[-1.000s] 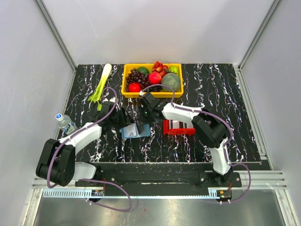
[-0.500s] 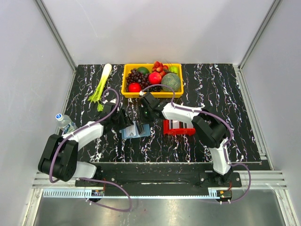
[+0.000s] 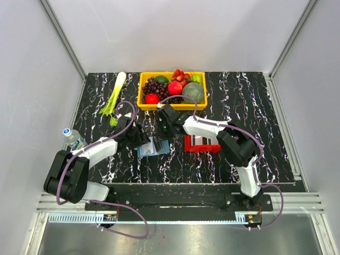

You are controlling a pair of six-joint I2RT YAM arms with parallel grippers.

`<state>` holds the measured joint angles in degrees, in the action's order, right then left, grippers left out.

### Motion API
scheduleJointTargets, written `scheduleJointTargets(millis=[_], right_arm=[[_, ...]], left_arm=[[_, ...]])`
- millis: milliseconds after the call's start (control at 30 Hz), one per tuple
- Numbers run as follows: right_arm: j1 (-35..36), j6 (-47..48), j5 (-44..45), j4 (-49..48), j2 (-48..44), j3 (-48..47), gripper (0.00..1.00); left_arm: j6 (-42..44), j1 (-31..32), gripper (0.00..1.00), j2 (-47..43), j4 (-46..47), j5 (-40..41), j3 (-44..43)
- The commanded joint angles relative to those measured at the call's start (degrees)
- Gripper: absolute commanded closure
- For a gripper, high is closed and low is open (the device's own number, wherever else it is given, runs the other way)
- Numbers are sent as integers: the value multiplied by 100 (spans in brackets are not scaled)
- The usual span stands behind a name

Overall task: Put the credit cards into the card holder
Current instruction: Insert the credit card into the card holder.

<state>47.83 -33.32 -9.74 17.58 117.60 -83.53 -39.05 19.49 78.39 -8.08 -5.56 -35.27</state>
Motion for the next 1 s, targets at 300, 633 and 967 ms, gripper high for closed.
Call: scheduleJointTargets(millis=[300,633,967], right_arm=[[-37,10,-90,-132,-229,-15,100],[-37,-25,-90,-132,-211,21,100],[-37,-52,-90,-132,-194,56,100]], left_arm=[[143,126,37,45,-186,494,-77],[-94,134,38,124,525,-357,72],[-375,134,39,62,1123,-858,204]])
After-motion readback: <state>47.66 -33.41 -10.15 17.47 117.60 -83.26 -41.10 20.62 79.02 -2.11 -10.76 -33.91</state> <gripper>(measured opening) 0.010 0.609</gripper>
